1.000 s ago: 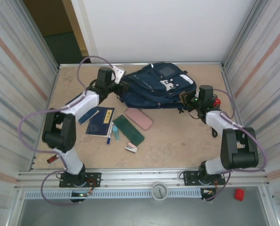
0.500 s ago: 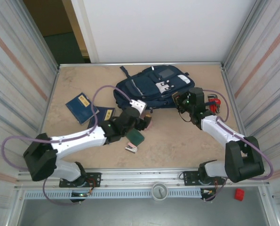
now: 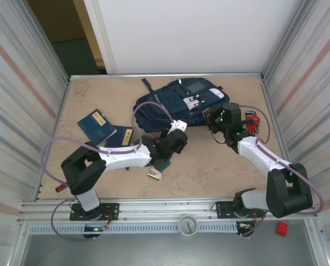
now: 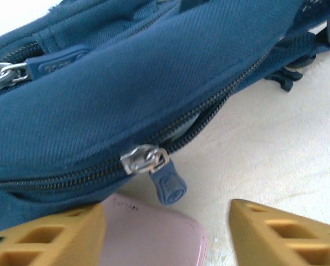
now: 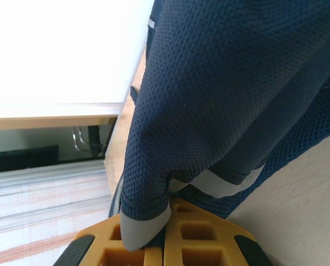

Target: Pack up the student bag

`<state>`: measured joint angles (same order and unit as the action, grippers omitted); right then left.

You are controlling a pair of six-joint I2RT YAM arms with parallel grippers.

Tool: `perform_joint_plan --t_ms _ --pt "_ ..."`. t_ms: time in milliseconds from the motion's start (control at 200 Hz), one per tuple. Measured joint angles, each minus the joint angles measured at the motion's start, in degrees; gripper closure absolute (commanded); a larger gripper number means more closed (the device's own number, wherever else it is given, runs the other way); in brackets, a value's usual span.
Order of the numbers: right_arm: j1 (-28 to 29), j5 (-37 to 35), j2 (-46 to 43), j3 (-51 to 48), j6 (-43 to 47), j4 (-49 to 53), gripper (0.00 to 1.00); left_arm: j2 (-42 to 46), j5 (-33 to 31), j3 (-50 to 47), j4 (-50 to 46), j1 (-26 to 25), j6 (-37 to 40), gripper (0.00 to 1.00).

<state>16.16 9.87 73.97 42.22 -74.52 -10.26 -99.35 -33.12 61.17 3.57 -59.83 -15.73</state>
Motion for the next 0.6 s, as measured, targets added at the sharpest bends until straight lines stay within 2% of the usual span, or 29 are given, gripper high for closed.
perform_joint_plan --t_ms 261,391,601 --pt "-0.11 0.0 0.0 0.0 1.77 0.37 1.0 -2.23 0.7 2.16 1.31 2.1 0.28 1.0" --pt "-1.09 0.79 0.02 0.74 5.33 2.82 1.0 -1.16 3.15 0.35 3.58 2.8 0.7 1.0" --pt "-3.87 5.51 1.2 2.32 11.34 6.12 1.0 5.22 15.26 -6.97 8.13 7.45 1.6 1.0"
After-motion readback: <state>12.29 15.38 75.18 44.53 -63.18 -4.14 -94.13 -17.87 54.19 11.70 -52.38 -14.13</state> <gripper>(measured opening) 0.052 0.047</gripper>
